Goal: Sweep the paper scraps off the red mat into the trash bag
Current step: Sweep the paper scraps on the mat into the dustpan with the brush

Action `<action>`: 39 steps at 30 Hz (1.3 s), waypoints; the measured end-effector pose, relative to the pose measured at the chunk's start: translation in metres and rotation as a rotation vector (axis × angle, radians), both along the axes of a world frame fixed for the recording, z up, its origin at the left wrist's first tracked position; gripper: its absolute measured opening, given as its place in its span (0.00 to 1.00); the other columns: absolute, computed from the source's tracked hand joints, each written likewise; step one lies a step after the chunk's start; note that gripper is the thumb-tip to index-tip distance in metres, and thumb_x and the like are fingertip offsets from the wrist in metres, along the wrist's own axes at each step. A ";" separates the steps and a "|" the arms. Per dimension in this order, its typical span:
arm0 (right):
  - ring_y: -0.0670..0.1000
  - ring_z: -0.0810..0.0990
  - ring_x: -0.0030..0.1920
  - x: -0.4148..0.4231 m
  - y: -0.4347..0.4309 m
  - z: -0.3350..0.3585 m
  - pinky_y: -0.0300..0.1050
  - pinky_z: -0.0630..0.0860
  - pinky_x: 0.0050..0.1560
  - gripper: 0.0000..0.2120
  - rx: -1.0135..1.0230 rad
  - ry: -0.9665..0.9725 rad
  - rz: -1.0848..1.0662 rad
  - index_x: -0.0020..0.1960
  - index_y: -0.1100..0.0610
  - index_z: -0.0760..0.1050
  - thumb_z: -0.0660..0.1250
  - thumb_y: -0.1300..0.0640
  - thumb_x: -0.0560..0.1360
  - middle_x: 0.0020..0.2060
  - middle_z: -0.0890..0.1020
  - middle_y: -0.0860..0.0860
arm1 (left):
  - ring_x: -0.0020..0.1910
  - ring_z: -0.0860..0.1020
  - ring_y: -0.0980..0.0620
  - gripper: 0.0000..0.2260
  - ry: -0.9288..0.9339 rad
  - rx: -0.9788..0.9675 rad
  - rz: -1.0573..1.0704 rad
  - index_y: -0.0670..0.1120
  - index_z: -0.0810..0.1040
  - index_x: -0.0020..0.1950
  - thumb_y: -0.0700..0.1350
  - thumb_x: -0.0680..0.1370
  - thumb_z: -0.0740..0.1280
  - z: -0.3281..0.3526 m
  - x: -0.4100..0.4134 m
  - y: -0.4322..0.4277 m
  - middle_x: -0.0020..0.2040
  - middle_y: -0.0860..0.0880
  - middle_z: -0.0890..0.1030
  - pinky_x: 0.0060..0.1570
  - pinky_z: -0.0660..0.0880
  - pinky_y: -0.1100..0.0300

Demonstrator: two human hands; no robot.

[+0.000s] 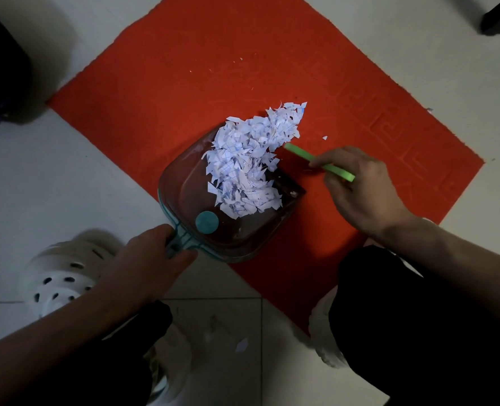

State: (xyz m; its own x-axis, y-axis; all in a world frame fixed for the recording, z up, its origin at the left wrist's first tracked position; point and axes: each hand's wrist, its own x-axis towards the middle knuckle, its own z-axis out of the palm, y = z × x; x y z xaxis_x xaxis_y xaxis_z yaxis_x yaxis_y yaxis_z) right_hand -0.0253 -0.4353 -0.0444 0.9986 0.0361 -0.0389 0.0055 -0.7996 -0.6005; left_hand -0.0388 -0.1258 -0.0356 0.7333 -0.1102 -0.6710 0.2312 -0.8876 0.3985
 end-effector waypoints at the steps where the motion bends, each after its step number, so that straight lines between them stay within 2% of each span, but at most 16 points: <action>1: 0.55 0.78 0.49 0.000 -0.005 -0.001 0.44 0.71 0.52 0.16 -0.025 -0.024 -0.054 0.52 0.57 0.81 0.58 0.56 0.71 0.45 0.80 0.53 | 0.34 0.78 0.45 0.12 -0.003 -0.001 0.002 0.45 0.72 0.40 0.52 0.75 0.69 0.000 0.000 0.000 0.36 0.44 0.79 0.39 0.78 0.48; 5: 0.60 0.77 0.50 0.008 -0.029 -0.014 0.47 0.71 0.49 0.13 -0.147 0.017 -0.247 0.54 0.58 0.79 0.61 0.64 0.72 0.47 0.79 0.59 | 0.33 0.78 0.46 0.12 0.009 -0.008 -0.003 0.46 0.72 0.41 0.52 0.75 0.69 -0.001 -0.001 0.001 0.36 0.45 0.78 0.38 0.79 0.48; 7: 0.62 0.77 0.51 0.012 -0.030 -0.020 0.48 0.70 0.50 0.14 -0.180 0.074 -0.266 0.54 0.58 0.79 0.60 0.62 0.72 0.48 0.79 0.60 | 0.33 0.78 0.46 0.11 0.015 -0.007 0.000 0.46 0.72 0.41 0.52 0.75 0.69 -0.001 0.000 0.001 0.36 0.45 0.78 0.38 0.79 0.48; 9: 0.62 0.77 0.52 0.011 -0.021 -0.019 0.48 0.70 0.52 0.16 -0.165 0.097 -0.191 0.53 0.58 0.80 0.58 0.58 0.70 0.47 0.81 0.59 | 0.33 0.77 0.46 0.11 0.019 -0.004 0.008 0.46 0.72 0.41 0.52 0.75 0.69 -0.002 0.001 0.002 0.36 0.45 0.78 0.38 0.79 0.49; 12: 0.56 0.78 0.51 0.002 0.001 -0.007 0.44 0.70 0.54 0.16 -0.040 0.074 -0.001 0.52 0.57 0.81 0.58 0.57 0.72 0.46 0.82 0.56 | 0.31 0.77 0.46 0.12 0.021 -0.004 0.018 0.47 0.71 0.39 0.51 0.75 0.69 -0.001 0.000 0.001 0.35 0.45 0.78 0.38 0.79 0.49; 14: 0.54 0.78 0.49 -0.003 0.005 0.001 0.44 0.70 0.54 0.17 0.012 0.026 0.032 0.51 0.57 0.81 0.57 0.54 0.71 0.45 0.82 0.54 | 0.30 0.76 0.46 0.12 0.011 -0.008 0.022 0.47 0.70 0.38 0.50 0.75 0.69 -0.001 0.000 0.000 0.35 0.45 0.78 0.37 0.79 0.49; 17: 0.58 0.77 0.50 0.002 -0.011 -0.002 0.47 0.70 0.53 0.15 -0.071 -0.041 -0.108 0.52 0.57 0.81 0.59 0.59 0.71 0.46 0.81 0.56 | 0.30 0.76 0.46 0.12 0.009 -0.011 0.027 0.47 0.70 0.37 0.50 0.75 0.69 0.000 0.000 -0.001 0.34 0.44 0.78 0.36 0.79 0.49; 19: 0.62 0.76 0.51 0.009 -0.031 -0.009 0.50 0.70 0.52 0.15 -0.173 -0.008 -0.225 0.53 0.59 0.80 0.59 0.61 0.70 0.46 0.79 0.60 | 0.31 0.77 0.44 0.12 0.014 -0.011 0.027 0.46 0.71 0.38 0.50 0.75 0.69 0.000 0.000 0.000 0.35 0.44 0.78 0.37 0.79 0.48; 21: 0.65 0.75 0.51 0.013 -0.043 -0.017 0.53 0.70 0.51 0.16 -0.255 0.060 -0.244 0.54 0.59 0.79 0.59 0.61 0.70 0.46 0.79 0.62 | 0.32 0.78 0.43 0.12 0.017 -0.011 0.027 0.45 0.72 0.39 0.51 0.75 0.69 0.000 0.000 0.000 0.35 0.43 0.79 0.38 0.79 0.46; 24: 0.65 0.76 0.50 0.009 -0.033 -0.022 0.50 0.70 0.52 0.15 -0.220 0.080 -0.094 0.53 0.59 0.80 0.59 0.61 0.70 0.47 0.81 0.60 | 0.33 0.78 0.43 0.11 0.022 -0.008 0.030 0.45 0.72 0.41 0.51 0.75 0.69 0.000 0.000 -0.001 0.36 0.43 0.79 0.39 0.79 0.46; 26: 0.60 0.77 0.51 0.000 -0.019 -0.018 0.46 0.69 0.53 0.14 -0.128 0.070 0.065 0.53 0.58 0.80 0.60 0.62 0.71 0.48 0.81 0.57 | 0.32 0.78 0.44 0.11 0.022 -0.004 0.023 0.45 0.72 0.40 0.51 0.75 0.69 0.000 0.000 -0.001 0.36 0.43 0.79 0.38 0.79 0.47; 28: 0.56 0.76 0.51 -0.007 -0.012 -0.011 0.46 0.71 0.54 0.14 -0.056 0.048 0.133 0.54 0.57 0.80 0.59 0.59 0.73 0.50 0.81 0.54 | 0.32 0.78 0.44 0.11 0.019 -0.006 0.021 0.45 0.72 0.40 0.51 0.75 0.69 0.000 0.000 -0.001 0.36 0.43 0.78 0.38 0.79 0.47; 32: 0.60 0.76 0.51 -0.009 -0.025 -0.009 0.50 0.71 0.54 0.14 -0.112 -0.042 -0.050 0.53 0.59 0.80 0.60 0.61 0.72 0.48 0.80 0.58 | 0.33 0.78 0.42 0.12 0.015 -0.005 0.024 0.45 0.72 0.40 0.51 0.75 0.69 0.001 0.000 -0.001 0.36 0.43 0.79 0.38 0.79 0.45; 35: 0.65 0.75 0.51 -0.001 -0.040 -0.017 0.56 0.71 0.52 0.16 -0.238 0.033 -0.207 0.54 0.60 0.79 0.58 0.62 0.71 0.47 0.79 0.62 | 0.33 0.78 0.43 0.12 0.012 -0.006 0.031 0.45 0.72 0.40 0.51 0.75 0.69 0.000 0.000 -0.001 0.36 0.43 0.79 0.38 0.79 0.45; 37: 0.66 0.75 0.51 0.003 -0.040 -0.021 0.55 0.71 0.52 0.18 -0.256 0.088 -0.206 0.54 0.60 0.79 0.57 0.59 0.69 0.48 0.79 0.62 | 0.33 0.78 0.43 0.12 0.019 -0.004 0.034 0.46 0.72 0.40 0.52 0.75 0.69 0.000 0.000 0.000 0.36 0.43 0.79 0.39 0.79 0.45; 39: 0.64 0.77 0.51 0.004 -0.027 -0.021 0.51 0.70 0.53 0.16 -0.206 0.088 -0.105 0.52 0.60 0.80 0.59 0.60 0.69 0.47 0.80 0.61 | 0.33 0.78 0.44 0.12 0.023 -0.006 0.029 0.46 0.72 0.40 0.52 0.75 0.69 -0.001 0.000 0.000 0.36 0.44 0.79 0.39 0.79 0.46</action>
